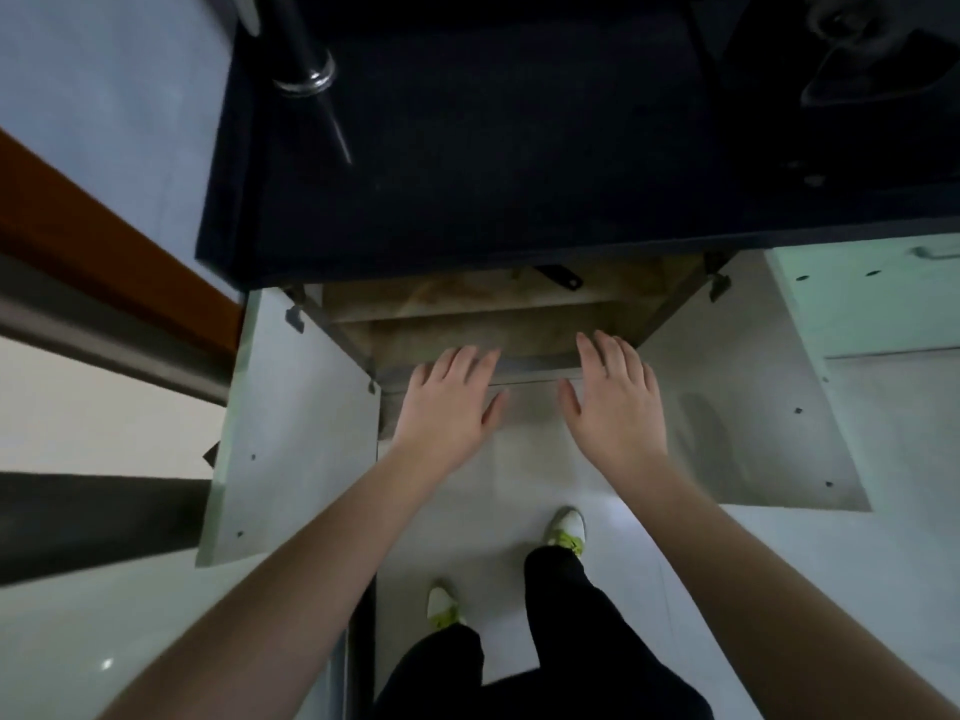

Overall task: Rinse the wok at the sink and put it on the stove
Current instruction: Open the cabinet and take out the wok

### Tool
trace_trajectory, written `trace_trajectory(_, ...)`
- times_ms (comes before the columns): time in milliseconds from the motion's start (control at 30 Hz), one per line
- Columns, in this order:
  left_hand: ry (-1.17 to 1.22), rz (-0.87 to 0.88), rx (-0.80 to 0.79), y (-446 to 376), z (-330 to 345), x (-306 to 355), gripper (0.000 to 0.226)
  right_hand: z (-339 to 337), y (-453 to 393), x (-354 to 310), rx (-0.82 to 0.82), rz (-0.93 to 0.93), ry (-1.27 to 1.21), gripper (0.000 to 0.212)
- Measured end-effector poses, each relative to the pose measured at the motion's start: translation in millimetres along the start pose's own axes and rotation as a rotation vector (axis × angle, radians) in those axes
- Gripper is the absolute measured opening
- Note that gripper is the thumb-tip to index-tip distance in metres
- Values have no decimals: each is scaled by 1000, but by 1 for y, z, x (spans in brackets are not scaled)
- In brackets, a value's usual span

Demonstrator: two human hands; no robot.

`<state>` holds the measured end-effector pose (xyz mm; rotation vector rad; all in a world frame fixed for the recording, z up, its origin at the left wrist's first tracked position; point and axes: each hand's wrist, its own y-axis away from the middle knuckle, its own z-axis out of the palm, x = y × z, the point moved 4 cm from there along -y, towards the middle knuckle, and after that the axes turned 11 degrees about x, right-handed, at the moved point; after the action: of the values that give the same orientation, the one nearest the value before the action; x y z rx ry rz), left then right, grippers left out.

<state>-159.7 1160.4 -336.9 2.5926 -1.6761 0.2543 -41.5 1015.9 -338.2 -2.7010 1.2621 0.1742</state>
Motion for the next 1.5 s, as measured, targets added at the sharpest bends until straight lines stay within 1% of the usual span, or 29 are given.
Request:
trace_trajectory(200,-6,-11,-10,-41,41,14,59,46,-38,31,49,28,-18,58)
trace_trajectory(433,-19,34,2,-83,111,-3,63,120,-75,59,112,79,-27,59)
trace_trajectory(567,-25,55,39,-106,152,-15,62,163,-87,65,194,66,-36,59)
trace_trajectory(700,-39,88,104,-137,196,-25,62,210,-106,72,280,45,-18,59)
trace_trajectory(800,-50,94,190,-160,224,-34,62,237,-126,77,348,32,-6,60)
trace_trajectory(900,-53,114,272,-184,246,-41,71,255,-145,81,445,14,-19,62)
trace_trajectory(1000,-53,173,326,-211,267,-46,79,272,-158,87,521,-16,-27,61)
trace_trajectory(1067,-31,188,362,-231,278,-51,82,281,-167,90,566,-45,-19,60)
trace_trajectory(1167,-76,244,456,-252,290,-57,84,291,-176,90,657,-84,-14,57)
trace_trajectory(1233,-94,262,490,-262,300,-60,86,299,-178,90,711,-103,1,55)
trace_trajectory(1367,-71,258,539,-270,319,-63,92,315,-182,91,737,-131,21,58)
trace_trajectory(1500,-22,267,596,-269,324,-62,93,319,-185,88,770,-124,10,57)
